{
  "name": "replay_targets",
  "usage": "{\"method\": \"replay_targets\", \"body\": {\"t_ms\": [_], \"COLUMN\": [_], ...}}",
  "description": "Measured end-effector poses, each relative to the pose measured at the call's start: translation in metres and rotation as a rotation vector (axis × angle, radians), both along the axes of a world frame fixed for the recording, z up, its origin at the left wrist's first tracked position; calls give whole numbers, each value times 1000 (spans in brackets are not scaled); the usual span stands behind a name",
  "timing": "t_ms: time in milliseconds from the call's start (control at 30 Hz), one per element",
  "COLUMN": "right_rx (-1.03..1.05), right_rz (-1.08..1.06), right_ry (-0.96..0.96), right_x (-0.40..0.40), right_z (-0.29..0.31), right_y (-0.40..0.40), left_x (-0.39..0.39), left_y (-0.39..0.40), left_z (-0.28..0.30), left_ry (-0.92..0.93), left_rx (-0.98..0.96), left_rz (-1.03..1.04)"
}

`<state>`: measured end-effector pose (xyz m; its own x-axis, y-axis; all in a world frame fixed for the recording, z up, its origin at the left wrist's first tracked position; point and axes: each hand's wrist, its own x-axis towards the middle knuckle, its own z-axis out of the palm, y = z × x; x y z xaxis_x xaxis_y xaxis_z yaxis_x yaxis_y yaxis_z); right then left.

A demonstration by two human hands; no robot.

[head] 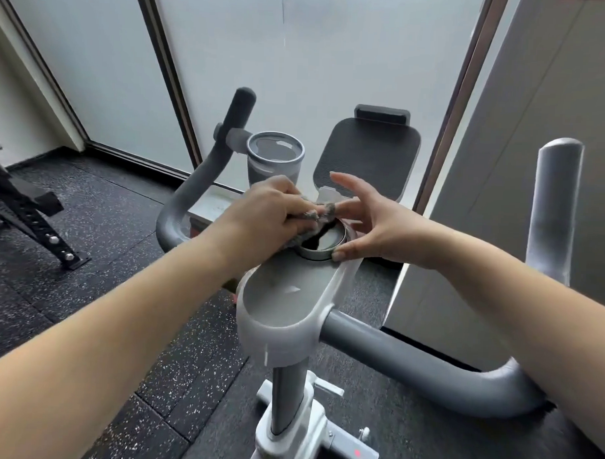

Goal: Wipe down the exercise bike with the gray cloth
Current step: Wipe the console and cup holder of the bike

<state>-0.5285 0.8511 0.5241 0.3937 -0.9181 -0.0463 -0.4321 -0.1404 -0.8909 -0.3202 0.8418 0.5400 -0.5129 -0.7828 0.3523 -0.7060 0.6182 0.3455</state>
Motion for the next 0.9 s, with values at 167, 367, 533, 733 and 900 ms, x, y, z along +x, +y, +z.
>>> {"method": "replay_targets", "body": {"t_ms": [167, 367, 533, 733, 900], "right_rx": [5, 32, 7, 18, 0], "right_rz": [-14, 5, -16, -9, -9], "right_ry": [-5, -47, 9, -32, -11], "right_x": [0, 0, -1, 1, 1], "right_z": [0, 0, 0, 2, 1], "right_y": [0, 0, -1, 0, 0], "left_x": [2, -19, 7, -19, -6], "left_y": [0, 13, -5, 17, 2], "left_z": [14, -7, -1, 5, -2], "left_ry": [241, 5, 36, 83, -61], "left_rx": [-17, 22, 3, -9, -37], "left_rz": [108, -147, -16, -123, -46]}}
